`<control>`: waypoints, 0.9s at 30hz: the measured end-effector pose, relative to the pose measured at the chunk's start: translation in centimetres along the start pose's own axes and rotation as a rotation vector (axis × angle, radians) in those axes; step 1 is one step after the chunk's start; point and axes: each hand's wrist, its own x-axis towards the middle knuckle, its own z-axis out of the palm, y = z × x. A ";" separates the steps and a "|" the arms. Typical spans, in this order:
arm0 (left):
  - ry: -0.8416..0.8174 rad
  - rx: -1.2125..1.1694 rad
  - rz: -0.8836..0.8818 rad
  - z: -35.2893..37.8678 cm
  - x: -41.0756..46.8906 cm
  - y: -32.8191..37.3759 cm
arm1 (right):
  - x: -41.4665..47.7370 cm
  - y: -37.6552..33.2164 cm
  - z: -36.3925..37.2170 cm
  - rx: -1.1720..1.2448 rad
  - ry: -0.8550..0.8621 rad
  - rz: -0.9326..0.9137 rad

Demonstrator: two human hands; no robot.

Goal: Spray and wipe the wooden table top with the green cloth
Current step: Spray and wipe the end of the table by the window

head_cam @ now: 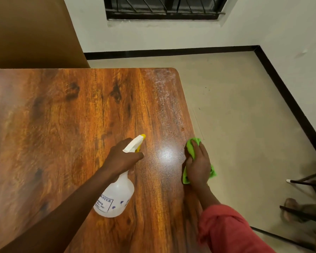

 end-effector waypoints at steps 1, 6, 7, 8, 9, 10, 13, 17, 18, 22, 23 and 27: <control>0.009 0.003 -0.001 -0.1 0.1 -0.1 | 0.8 -0.4 0.2 -0.005 0.004 0.033; 0.060 0.005 0.015 0.0 0.7 0.3 | -0.4 -1.6 1.2 -0.045 -0.004 -0.037; 0.076 0.018 0.021 0.1 0.9 0.7 | -1.0 -1.6 1.3 -0.049 -0.014 -0.069; 0.084 0.035 0.026 0.4 1.1 1.0 | -1.5 -1.6 1.5 -0.048 -0.027 -0.084; 0.081 0.048 0.031 0.7 1.3 1.4 | -1.7 -1.7 1.5 -0.044 -0.033 -0.084; 0.074 0.055 0.033 1.0 1.5 1.8 | -1.6 -1.8 1.6 -0.038 -0.029 -0.077; 0.056 0.070 0.017 2.0 1.9 3.0 | -1.5 -2.0 1.6 -0.032 -0.008 -0.061; 0.070 0.054 -0.011 3.0 2.7 3.7 | -1.5 -2.1 1.6 -0.032 0.001 -0.073; 0.069 0.070 -0.030 3.1 2.9 3.9 | -1.5 -2.1 1.6 -0.029 0.003 -0.076; 0.016 0.099 -0.090 3.7 3.1 4.2 | -1.2 -2.1 1.6 -0.016 0.005 -0.074; 0.005 0.102 -0.087 3.8 3.0 4.2 | -1.2 -2.1 1.6 -0.012 0.004 -0.074; 0.017 0.105 -0.083 3.9 3.0 4.4 | -1.4 -2.2 1.5 -0.017 0.005 -0.078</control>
